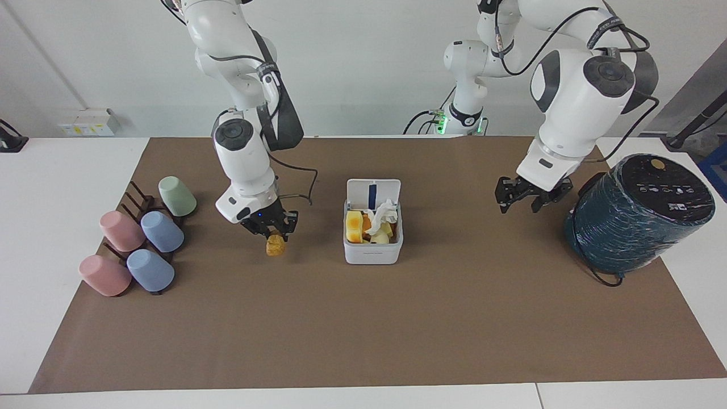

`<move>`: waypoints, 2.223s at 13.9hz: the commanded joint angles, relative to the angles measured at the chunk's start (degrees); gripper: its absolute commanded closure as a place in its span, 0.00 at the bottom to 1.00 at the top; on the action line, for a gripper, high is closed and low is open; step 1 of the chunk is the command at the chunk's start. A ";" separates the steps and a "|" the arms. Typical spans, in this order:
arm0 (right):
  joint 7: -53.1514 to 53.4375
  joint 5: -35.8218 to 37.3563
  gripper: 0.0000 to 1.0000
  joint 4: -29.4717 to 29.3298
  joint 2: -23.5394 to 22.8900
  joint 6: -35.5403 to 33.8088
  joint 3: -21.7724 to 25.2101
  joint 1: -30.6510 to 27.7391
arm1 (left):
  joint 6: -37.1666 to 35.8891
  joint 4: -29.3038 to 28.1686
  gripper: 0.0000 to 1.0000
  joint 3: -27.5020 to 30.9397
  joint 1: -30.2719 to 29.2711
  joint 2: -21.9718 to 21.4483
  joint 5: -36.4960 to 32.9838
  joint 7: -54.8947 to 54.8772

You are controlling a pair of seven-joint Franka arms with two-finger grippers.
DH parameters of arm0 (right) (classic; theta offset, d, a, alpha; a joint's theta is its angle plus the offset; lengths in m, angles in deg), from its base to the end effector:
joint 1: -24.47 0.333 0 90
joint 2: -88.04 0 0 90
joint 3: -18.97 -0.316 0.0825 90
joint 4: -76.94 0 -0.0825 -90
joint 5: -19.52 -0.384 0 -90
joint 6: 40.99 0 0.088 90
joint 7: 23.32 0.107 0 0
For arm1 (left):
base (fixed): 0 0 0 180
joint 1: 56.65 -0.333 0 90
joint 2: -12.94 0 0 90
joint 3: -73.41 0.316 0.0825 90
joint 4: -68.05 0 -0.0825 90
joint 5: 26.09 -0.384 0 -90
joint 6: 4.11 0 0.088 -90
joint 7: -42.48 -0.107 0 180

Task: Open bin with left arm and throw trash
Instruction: 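Carry the yellow sponge over the bin with the right gripper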

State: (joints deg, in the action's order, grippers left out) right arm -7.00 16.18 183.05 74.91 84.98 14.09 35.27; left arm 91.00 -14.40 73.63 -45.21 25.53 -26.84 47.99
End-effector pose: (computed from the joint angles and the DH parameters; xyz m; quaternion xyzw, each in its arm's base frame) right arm 0.6043 0.1687 0.4110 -0.9974 0.0229 -0.0473 0.0491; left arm 0.6155 -0.1210 0.5650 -0.9987 0.0504 -0.0016 0.0068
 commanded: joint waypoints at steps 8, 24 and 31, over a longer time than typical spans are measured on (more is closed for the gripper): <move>14.62 -8.25 1.00 -17.15 -6.64 -2.04 -1.80 9.93 | -4.23 -4.03 0.00 -0.49 -1.25 -7.94 -0.66 -4.10; 14.80 -14.50 0.93 -12.86 -8.49 -2.57 -1.89 13.81 | -3.62 -5.70 0.00 -0.49 -1.60 -8.82 -0.66 -4.01; 14.36 -14.50 0.36 -13.56 -10.69 -0.55 -1.89 13.63 | -3.44 -5.96 0.00 -0.49 -1.69 -8.91 -0.66 -4.10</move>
State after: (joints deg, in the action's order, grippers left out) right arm 7.66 2.88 169.84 64.52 83.81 12.62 49.43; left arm 86.85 -17.88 73.64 -46.12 18.73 -26.84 44.76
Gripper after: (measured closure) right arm 0.573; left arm 0.000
